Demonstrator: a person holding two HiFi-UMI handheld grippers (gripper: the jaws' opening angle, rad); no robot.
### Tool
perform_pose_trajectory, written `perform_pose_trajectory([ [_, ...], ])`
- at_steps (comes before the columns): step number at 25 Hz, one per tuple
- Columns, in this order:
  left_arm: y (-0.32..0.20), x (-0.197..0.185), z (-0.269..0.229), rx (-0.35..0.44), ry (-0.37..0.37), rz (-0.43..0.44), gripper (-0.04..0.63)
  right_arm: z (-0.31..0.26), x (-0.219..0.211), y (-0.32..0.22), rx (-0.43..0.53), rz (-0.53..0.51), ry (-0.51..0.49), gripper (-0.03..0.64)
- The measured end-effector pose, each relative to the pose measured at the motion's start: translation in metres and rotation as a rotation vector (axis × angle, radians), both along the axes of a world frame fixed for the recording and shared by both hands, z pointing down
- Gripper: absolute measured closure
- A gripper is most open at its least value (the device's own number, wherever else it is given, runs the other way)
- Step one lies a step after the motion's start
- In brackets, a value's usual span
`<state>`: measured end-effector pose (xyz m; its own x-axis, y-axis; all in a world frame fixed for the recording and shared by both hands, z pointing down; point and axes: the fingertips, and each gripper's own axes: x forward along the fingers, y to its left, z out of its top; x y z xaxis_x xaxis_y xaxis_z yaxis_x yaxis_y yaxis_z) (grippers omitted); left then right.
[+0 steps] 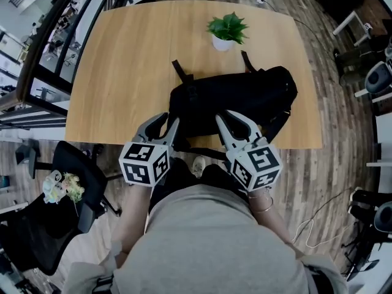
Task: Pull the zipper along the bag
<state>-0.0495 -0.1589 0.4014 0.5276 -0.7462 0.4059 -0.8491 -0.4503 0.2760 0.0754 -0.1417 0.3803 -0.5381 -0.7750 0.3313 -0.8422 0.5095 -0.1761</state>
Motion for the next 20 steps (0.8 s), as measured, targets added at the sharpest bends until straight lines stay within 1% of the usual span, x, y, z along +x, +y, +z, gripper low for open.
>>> perform_pose_trajectory([
  [3,0.002,-0.006,0.004,-0.025,0.007,-0.021,0.465,0.001,-0.002,0.001,-0.01,-0.027,-0.011,0.543],
  [6,0.006,-0.006,0.009,-0.046,0.009,0.009,0.456,0.0,-0.005,0.005,-0.014,-0.05,-0.013,0.541],
  [9,0.006,-0.003,0.011,-0.074,0.031,0.045,0.407,-0.002,-0.008,0.009,-0.008,-0.053,-0.028,0.535],
  [12,0.006,0.001,0.019,-0.117,0.071,0.069,0.4,0.002,-0.01,0.014,-0.014,-0.046,-0.034,0.534],
  [14,0.005,0.003,0.026,-0.158,0.123,0.079,0.391,0.005,-0.011,0.015,-0.023,-0.041,-0.03,0.535],
  [16,0.002,0.005,0.029,-0.182,0.17,0.091,0.379,0.008,-0.012,0.014,-0.029,-0.029,-0.029,0.535],
  [20,0.003,0.013,0.033,-0.228,0.21,0.151,0.371,0.008,-0.015,0.01,-0.04,0.002,-0.025,0.535],
])
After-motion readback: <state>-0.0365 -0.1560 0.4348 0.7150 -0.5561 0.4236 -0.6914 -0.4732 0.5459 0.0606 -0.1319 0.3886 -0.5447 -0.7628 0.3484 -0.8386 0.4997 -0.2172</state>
